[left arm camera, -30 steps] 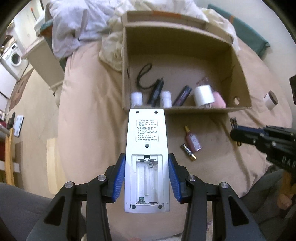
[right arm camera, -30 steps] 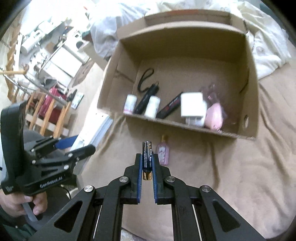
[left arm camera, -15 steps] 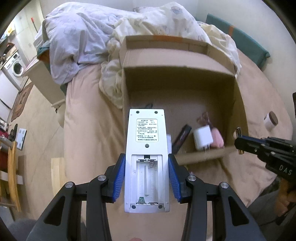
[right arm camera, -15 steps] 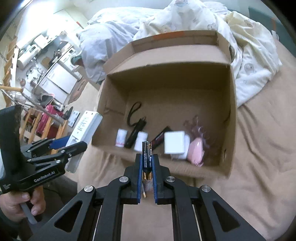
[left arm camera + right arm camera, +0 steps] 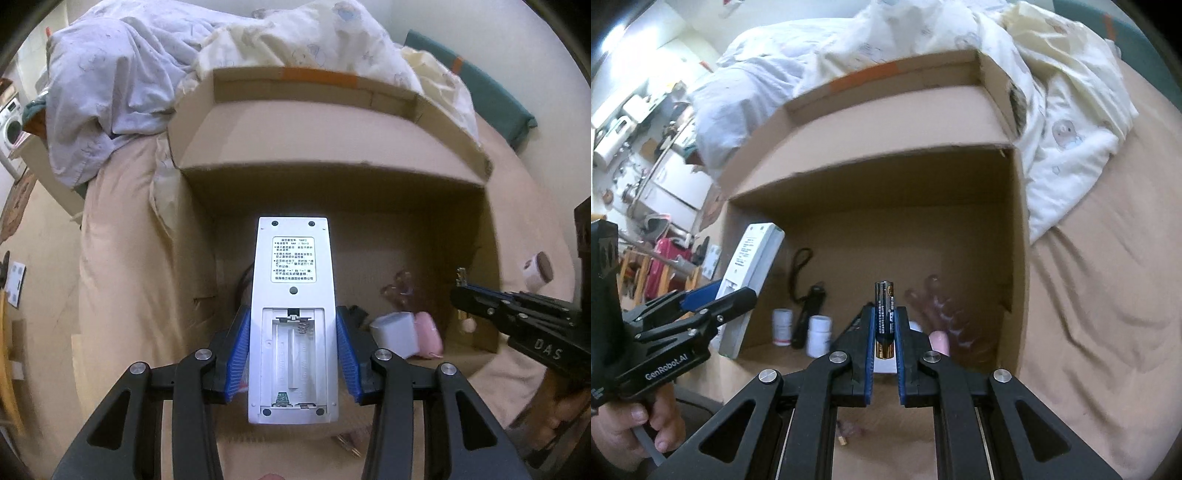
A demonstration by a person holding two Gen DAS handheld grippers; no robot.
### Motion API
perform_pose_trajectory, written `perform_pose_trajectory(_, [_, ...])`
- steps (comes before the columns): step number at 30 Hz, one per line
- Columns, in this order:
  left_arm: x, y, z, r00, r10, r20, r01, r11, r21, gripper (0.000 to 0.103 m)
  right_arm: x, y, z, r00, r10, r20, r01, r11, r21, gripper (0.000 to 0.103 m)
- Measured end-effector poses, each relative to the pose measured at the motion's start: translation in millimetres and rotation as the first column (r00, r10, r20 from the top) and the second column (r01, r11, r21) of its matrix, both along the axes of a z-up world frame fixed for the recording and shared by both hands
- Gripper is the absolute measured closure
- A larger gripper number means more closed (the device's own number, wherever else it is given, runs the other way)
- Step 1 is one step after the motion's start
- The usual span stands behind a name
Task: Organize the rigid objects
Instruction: 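Lower the remote into the box while the right carries the battery in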
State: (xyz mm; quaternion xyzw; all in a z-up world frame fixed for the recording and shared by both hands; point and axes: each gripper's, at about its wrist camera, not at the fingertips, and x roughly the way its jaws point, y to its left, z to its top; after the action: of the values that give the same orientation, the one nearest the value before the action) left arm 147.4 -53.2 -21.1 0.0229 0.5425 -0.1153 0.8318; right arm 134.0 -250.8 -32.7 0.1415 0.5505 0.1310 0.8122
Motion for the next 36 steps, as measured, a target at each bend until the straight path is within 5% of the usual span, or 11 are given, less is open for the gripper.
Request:
perform_pose_trajectory(9, [11.2,-8.3,-34.7,1.0,-0.005,-0.029,0.007,0.997,0.074,0.063,9.3,14.7,-43.0,0.993,0.02,-0.115,-0.031,0.995,-0.09,0.092])
perform_pose_trajectory(26, [7.8,-16.8,-38.8,0.999,-0.023,-0.038,0.028,0.991,0.129,0.058,13.2,22.4,-53.5,0.988,0.019,-0.155,-0.033,0.995,-0.09,0.092])
perform_pose_trajectory(28, [6.7,-17.6,-35.4,1.0,-0.013,-0.028,0.016,0.992,0.129,0.033,14.2,23.1,-52.1,0.988,0.015,-0.157,-0.031,0.995,-0.098,0.088])
perform_pose_trajectory(29, [5.7,-18.0,-32.7,1.0,-0.011,-0.02,0.014,0.992,0.125,0.029,14.6,22.8,-51.3,0.987,0.008,-0.16,-0.023,0.996,-0.091,0.084])
perform_pose_trajectory(31, [3.7,-20.0,-29.1,1.0,-0.019,-0.013,0.02,0.993,0.117,0.027,12.9,22.6,-45.4,0.99,0.011,-0.143,-0.019,0.998,-0.055,0.079])
perform_pose_trajectory(32, [3.3,-20.2,-28.4,1.0,-0.021,-0.014,0.023,0.993,0.115,0.027,11.6,24.5,-40.7,0.992,0.015,-0.126,-0.021,0.999,-0.045,0.071])
perform_pose_trajectory(33, [2.3,-20.3,-27.7,1.0,-0.022,-0.013,0.023,0.993,0.115,0.026,10.6,25.4,-35.9,0.994,0.015,-0.107,-0.02,0.999,-0.041,0.052])
perform_pose_trajectory(36, [2.2,-18.4,-26.8,1.0,-0.013,-0.009,0.014,0.993,0.12,0.025,9.4,26.0,-28.7,0.997,0.021,-0.079,-0.02,1.0,0.006,0.036])
